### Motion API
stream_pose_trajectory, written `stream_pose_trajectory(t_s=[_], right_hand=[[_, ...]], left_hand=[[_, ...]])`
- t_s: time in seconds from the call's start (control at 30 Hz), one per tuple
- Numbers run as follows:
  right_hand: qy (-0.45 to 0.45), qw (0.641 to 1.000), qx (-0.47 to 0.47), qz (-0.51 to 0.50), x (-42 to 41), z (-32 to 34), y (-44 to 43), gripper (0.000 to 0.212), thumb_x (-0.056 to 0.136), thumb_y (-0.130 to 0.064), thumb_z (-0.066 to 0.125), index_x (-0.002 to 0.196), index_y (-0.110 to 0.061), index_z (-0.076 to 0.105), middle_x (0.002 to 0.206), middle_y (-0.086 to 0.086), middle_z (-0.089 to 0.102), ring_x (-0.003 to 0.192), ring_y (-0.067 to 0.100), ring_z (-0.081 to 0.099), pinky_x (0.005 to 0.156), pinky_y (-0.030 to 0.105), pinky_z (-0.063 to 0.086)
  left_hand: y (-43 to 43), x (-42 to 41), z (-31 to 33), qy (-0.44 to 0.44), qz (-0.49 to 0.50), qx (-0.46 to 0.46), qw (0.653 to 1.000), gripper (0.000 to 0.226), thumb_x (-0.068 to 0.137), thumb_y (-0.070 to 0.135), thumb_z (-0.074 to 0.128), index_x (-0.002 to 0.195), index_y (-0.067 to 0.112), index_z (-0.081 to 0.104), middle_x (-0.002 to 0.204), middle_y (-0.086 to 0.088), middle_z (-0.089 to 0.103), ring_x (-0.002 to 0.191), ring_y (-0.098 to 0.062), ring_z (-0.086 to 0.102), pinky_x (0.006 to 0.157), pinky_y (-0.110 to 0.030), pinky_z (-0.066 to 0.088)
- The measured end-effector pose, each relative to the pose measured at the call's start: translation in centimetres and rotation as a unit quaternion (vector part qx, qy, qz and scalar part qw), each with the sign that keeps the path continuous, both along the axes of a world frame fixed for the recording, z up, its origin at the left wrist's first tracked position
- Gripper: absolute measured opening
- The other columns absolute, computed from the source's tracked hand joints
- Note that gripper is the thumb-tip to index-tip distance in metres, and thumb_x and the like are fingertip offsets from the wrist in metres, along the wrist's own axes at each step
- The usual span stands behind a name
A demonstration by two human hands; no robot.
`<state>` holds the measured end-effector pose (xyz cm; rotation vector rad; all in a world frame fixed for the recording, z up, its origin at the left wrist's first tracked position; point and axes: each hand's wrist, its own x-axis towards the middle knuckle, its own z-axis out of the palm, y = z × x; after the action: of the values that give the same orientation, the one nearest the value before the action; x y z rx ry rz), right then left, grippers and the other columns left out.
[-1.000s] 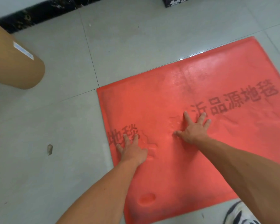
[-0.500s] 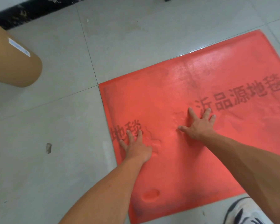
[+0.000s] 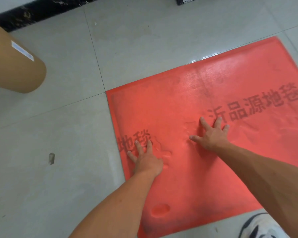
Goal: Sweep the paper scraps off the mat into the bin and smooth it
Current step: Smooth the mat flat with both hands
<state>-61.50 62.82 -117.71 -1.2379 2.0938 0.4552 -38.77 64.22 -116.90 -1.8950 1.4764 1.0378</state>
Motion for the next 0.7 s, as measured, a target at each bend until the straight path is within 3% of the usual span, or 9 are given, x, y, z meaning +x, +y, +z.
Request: stream_pose_trajectory(t_s=[0.47,0.63,0.7], right_hand=[[-0.003,1.000,0.009,-0.015,0.3,-0.2,-0.1,0.096,0.082,-0.069,0.052,0.153,-0.036,-0.003,0.154,0.032,-0.017,0.145,0.041,-0.018,0.116,0.054,-0.008],[-0.041,0.998,-0.013,-0.035,3.5,0.7,-0.2,0.094,0.083,-0.059,0.060,0.150,-0.044,-0.004,0.160,0.011,-0.015,0.147,0.036,-0.014,0.105,0.073,0.019],[-0.067,0.997,-0.024,-0.007,6.1,1.7,-0.6,0.089,0.085,-0.056,0.060,0.150,-0.046,0.000,0.161,0.004,-0.014,0.147,0.033,-0.013,0.101,0.075,0.023]], left_hand=[[-0.5,1.1,0.0,0.011,-0.031,0.010,0.999,0.080,0.091,0.046,0.050,0.155,0.039,0.002,0.160,-0.009,-0.026,0.147,-0.045,-0.013,0.119,-0.046,-0.004],[-1.9,1.7,1.1,0.004,-0.088,0.032,0.996,0.080,0.090,0.044,0.049,0.156,0.036,0.005,0.161,-0.016,-0.019,0.150,-0.037,0.002,0.122,-0.045,0.000],[-2.1,2.0,1.5,0.005,-0.094,0.040,0.995,0.079,0.089,0.041,0.049,0.156,0.037,0.006,0.162,-0.013,-0.017,0.150,-0.038,0.004,0.122,-0.044,0.005]])
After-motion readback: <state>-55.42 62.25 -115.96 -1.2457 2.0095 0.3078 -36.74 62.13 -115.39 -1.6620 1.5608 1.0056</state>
